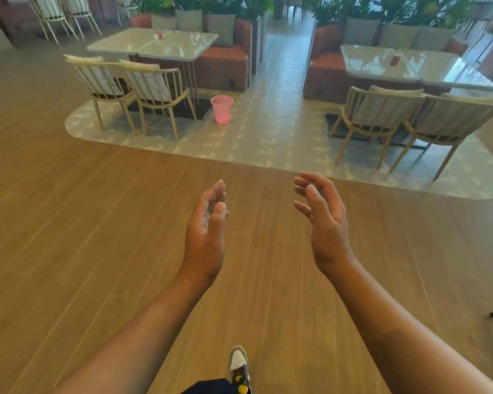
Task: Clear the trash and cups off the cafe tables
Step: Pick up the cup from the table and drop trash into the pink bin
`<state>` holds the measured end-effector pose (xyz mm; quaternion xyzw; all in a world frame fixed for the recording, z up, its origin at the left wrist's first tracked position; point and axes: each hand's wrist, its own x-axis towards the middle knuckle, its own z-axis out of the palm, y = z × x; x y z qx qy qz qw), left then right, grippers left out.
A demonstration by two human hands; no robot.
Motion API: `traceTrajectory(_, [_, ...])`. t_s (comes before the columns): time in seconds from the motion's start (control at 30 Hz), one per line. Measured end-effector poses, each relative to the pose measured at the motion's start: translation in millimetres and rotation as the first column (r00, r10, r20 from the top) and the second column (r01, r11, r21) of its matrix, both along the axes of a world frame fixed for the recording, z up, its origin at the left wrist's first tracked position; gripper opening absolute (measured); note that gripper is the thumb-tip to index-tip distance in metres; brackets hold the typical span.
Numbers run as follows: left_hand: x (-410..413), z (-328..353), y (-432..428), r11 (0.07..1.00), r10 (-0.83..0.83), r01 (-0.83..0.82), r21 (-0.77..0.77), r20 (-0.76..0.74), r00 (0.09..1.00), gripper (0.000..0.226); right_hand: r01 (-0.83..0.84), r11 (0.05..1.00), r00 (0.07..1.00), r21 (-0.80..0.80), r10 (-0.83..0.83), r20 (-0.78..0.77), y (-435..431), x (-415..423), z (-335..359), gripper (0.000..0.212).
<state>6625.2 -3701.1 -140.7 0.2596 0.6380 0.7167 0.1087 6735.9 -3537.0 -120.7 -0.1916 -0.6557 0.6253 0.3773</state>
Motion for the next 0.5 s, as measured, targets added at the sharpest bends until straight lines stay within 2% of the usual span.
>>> traceTrajectory(0.2, [-109,12,68,1.000,0.011,-0.011,-0.004,-0.004,1.000,0.059,-0.014,0.999,1.000,-0.033,0.013,-0.025,68,-112,10,0.060])
traceTrajectory(0.5, [-259,6,188,0.998,0.071,-0.071,-0.002,-0.024,0.997,0.062,-0.075,0.996,0.997,-0.057,0.073,-0.037,189,-269,-4,0.054])
